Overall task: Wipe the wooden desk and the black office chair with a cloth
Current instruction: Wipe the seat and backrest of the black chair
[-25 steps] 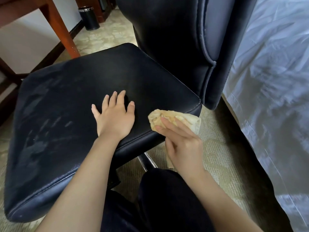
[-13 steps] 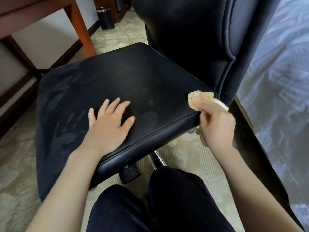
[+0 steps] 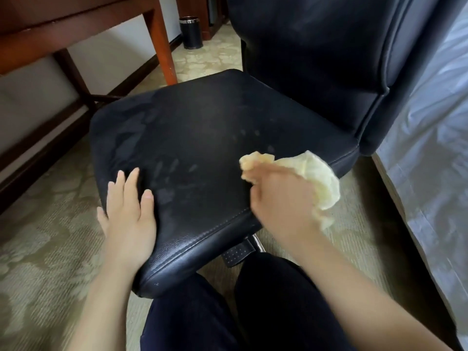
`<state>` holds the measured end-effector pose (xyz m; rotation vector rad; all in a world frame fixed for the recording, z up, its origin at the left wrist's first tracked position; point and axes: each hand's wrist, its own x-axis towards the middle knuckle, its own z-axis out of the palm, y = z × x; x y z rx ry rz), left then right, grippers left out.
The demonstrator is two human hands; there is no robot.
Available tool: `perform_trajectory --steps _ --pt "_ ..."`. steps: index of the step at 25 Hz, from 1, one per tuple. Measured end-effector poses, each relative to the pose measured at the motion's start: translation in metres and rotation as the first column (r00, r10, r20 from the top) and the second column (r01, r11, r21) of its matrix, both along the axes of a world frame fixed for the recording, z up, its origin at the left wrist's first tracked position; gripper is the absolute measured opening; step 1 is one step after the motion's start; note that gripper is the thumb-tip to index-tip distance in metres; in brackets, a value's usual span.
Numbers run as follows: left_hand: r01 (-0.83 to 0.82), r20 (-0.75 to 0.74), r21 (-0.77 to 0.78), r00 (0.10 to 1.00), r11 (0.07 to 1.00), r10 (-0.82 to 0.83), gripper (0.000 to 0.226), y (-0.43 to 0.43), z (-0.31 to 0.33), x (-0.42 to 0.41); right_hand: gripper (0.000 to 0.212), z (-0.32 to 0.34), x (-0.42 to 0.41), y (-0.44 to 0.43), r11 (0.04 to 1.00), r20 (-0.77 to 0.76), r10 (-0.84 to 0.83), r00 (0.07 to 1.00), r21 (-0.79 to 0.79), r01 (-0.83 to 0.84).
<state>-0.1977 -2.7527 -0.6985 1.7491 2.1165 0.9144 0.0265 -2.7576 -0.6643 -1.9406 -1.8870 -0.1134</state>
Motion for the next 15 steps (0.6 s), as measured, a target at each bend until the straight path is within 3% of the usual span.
perform_trajectory --steps 2,4,9,13,15 --pt "-0.027 0.056 -0.001 0.998 1.000 0.027 0.047 -0.002 0.000 0.001 0.028 -0.001 -0.026 -0.018 0.989 0.068 0.146 0.987 0.014 -0.147" --pt "-0.023 0.074 -0.002 0.997 1.000 0.023 0.046 -0.003 0.001 -0.001 0.028 -0.002 -0.046 -0.035 0.961 0.036 0.270 0.962 0.045 -0.272" --pt "-0.003 0.117 0.001 0.993 1.000 0.003 0.046 -0.006 0.003 -0.004 0.039 -0.013 -0.045 -0.042 0.820 0.032 0.547 0.837 0.180 -0.543" --pt "-0.002 0.125 -0.011 0.992 1.000 0.003 0.045 -0.006 0.003 0.000 0.039 -0.008 -0.001 -0.010 0.877 0.033 0.412 0.910 0.255 -0.407" --pt "-0.009 0.129 -0.007 0.992 1.000 0.009 0.045 -0.008 0.003 0.003 0.046 -0.004 0.024 0.015 0.951 -0.039 0.271 0.962 0.167 -0.261"
